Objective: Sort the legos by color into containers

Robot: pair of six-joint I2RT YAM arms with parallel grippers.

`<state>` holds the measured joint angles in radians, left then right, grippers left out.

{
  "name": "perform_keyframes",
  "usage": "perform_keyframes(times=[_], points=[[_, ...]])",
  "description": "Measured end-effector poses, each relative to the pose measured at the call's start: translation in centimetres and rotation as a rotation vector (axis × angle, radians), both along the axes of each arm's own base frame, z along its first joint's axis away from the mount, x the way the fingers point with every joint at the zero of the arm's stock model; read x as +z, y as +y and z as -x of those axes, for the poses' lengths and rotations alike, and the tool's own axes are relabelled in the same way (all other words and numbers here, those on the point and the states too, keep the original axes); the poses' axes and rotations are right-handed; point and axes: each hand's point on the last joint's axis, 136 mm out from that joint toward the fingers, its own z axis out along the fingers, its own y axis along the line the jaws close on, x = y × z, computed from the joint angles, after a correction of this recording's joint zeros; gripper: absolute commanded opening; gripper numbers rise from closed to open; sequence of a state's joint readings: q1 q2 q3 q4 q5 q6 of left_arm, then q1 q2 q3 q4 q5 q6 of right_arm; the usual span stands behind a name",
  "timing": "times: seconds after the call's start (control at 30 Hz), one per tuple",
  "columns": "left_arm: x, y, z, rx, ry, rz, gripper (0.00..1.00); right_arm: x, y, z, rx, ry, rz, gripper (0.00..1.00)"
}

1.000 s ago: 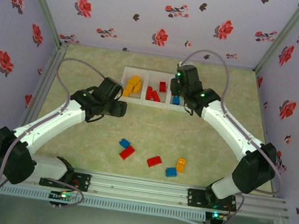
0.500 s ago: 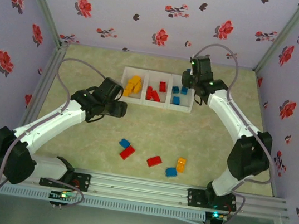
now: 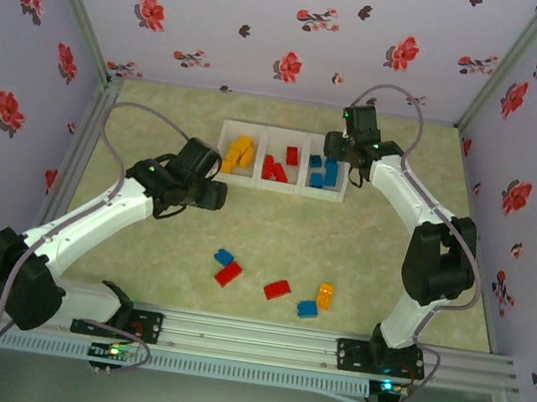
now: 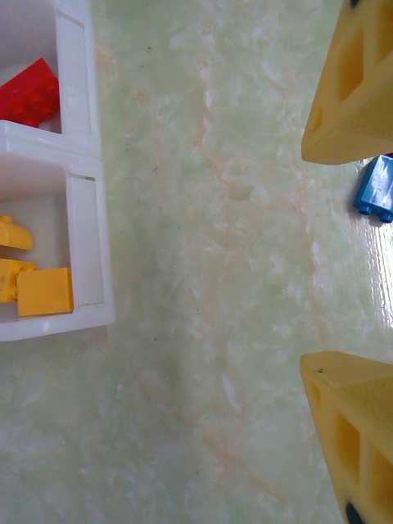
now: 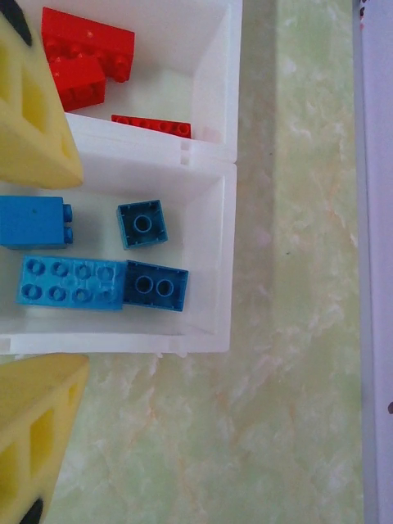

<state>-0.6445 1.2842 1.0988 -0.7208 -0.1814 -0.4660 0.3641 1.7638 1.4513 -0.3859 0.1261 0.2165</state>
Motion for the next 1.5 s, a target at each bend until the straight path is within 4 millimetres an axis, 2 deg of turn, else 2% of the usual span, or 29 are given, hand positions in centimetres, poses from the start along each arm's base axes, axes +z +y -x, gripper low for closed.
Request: perform_keyframes(times=[0.2, 0.47, 0.67, 0.97, 1.1, 1.37, 1.5], points=[[0.2, -0.7, -0.1, -0.013, -0.002, 0.0, 0.62, 0.0, 0.0, 0.0, 0.0, -0.001, -0.001, 0.6], [-0.7, -2.5, 1.5, -0.044, 0.028, 0.01, 0.62, 1.1, -0.2, 0.8, 0.002, -0.018, -0.01, 0.64], [-3.8, -3.9, 4.8, -0.072, 0.107, -0.005, 0.62, 2.3, -0.4, 1.2, 0.002, -0.043, -0.019, 0.66], [-9.2, -5.5, 11.1, -0.197, 0.236, -0.087, 0.61, 2.2, -0.4, 1.2, 0.003, -0.04, -0.018, 0.68], [-9.9, -6.1, 12.0, -0.235, 0.251, -0.112, 0.61, 2.0, -0.5, 1.4, 0.003, -0.035, -0.016, 0.68], [-12.1, -6.1, 12.4, -0.254, 0.301, -0.194, 0.6, 2.6, -0.5, 1.5, 0.002, -0.047, -0.02, 0.69], [-12.5, -6.6, 12.9, -0.284, 0.311, -0.217, 0.6, 2.6, -0.5, 1.6, 0.002, -0.048, -0.021, 0.69]])
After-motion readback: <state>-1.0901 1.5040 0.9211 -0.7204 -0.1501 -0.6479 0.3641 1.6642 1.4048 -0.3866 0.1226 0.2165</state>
